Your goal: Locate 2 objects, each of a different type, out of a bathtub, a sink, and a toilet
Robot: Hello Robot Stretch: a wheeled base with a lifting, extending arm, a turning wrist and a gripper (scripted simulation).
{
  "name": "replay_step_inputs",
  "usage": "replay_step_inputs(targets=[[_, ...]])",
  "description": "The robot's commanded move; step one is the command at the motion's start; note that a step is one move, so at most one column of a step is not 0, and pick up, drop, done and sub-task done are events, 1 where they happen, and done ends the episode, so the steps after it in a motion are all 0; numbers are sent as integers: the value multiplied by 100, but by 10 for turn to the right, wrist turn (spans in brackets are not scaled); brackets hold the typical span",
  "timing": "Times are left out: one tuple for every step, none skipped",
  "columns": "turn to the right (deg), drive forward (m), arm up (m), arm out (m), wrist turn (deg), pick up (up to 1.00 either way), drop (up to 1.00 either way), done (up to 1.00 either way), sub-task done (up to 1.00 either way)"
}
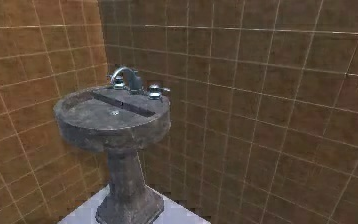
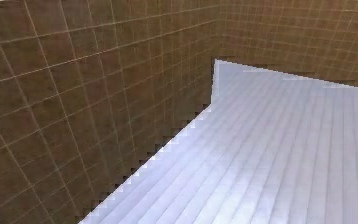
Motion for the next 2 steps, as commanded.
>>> replay_step_inputs(targets=[[-180, 0, 0, 0, 0, 0, 0, 0, 0], [0, 0, 0, 0, 0, 0, 0, 100, 0]])
